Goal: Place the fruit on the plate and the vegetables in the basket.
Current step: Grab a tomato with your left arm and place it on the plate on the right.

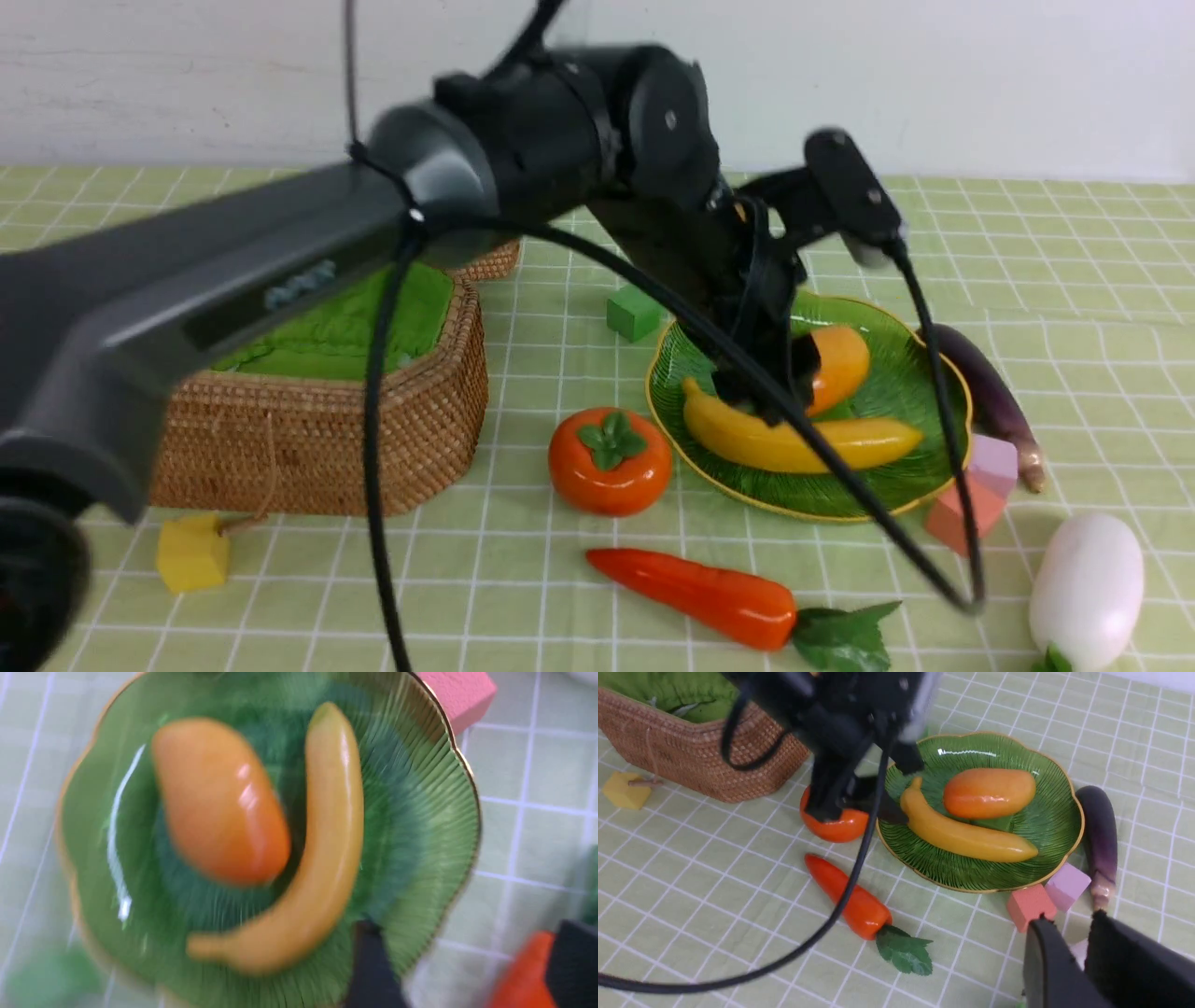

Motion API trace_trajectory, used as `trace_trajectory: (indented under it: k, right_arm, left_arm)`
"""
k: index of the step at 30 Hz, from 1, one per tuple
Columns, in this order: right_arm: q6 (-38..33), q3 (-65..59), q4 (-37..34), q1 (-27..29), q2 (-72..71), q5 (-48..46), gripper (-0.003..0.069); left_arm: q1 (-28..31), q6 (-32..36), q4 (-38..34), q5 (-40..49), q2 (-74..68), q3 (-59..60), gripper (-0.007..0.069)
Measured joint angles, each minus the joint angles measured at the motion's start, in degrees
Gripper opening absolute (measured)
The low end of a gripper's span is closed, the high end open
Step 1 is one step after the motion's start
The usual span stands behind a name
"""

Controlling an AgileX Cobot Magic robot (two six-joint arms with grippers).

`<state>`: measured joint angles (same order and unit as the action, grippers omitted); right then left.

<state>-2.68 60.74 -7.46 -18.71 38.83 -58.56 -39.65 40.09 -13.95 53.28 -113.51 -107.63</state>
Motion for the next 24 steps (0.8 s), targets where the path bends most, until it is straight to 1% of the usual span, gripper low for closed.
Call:
trace_trajectory:
  k: [1,2,3,4,5,6,8,9,10,14,16,18,20,21,22,23,24]
  right_arm:
    - [0.0,0.0,-0.1,0.0,0.0,-0.7,0.0148]
    - [0.0,0.0,-0.1,0.0,0.0,-1.1,0.0148]
    - [0.0,0.0,-0.2,0.0,0.0,-1.1,0.0148]
    - [0.0,0.0,-0.6,0.0,0.0,-1.4,0.0148]
    - [0.0,0.0,-0.7,0.0,0.0,-1.4,0.0148]
    - [0.0,0.0,-1.1,0.0,0.0,-1.5,0.0148]
    - [0.0,0.0,-1.4,0.0,0.0,-1.5,0.0149]
    - [0.0,0.0,-1.4,0.0,0.0,-1.5,0.0149]
    - [0.0,0.0,-1.6,0.0,0.0,-1.5,0.0149]
    - [0.0,0.0,-1.6,0.0,0.0,-1.5,0.0151]
    - [0.0,0.0,-1.6,0.0,0.0,-1.5,0.0153]
    - [-0.7,0.0,-1.6,0.0,0.0,-1.5,0.0155]
    - [-1.2,0.0,-1.5,0.0,0.0,-1.5,0.0157]
    - [-1.3,0.0,-1.5,0.0,0.0,-1.5,0.0157]
    - [-1.4,0.0,-1.5,0.0,0.0,-1.5,0.0157]
    - [-1.5,0.0,-1.5,0.0,0.0,-1.5,0.0157]
    - [-1.5,0.0,-1.5,0.0,0.0,-1.5,0.0158]
  left_arm:
    - [0.0,-9.6,3.7,3.7,3.3,0.0,0.0274]
    - [0.0,-14.7,6.1,6.2,4.8,-0.1,0.0193]
    - [0.0,-14.7,6.1,6.2,4.8,-0.1,0.0193]
    - [0.0,-23.2,10.4,10.7,6.9,-0.3,0.0045]
    - [0.0,-24.8,11.2,11.7,7.3,-0.3,0.0034]
    - [0.0,-30.6,14.3,15.0,8.3,-0.4,-0.0013]
    - [0.0,-34.6,16.5,17.0,8.8,-0.2,-0.0013]
    - [0.0,-34.8,16.6,17.0,8.9,-0.1,-0.0013]
    - [0.0,-36.4,17.5,17.2,10.0,2.5,-0.0013]
    - [-1.3,-37.1,18.6,16.7,12.2,11.2,-0.0013]
    - [-1.8,-36.9,18.6,15.2,12.2,13.6,-0.0013]
    - [-2.5,-35.5,18.6,9.4,11.6,17.5,-0.0004]
    - [-2.9,-34.3,18.6,5.4,10.5,18.4,0.0026]
    - [-2.9,-32.9,18.5,1.4,8.7,18.6,0.0097]
    - [-2.9,-32.6,18.6,-0.2,7.9,18.6,0.0148]
    - [-2.9,-32.4,18.6,-1.6,7.0,18.7,0.0183]
    - [-2.9,-32.3,19.0,-3.2,5.7,18.7,0.0272]
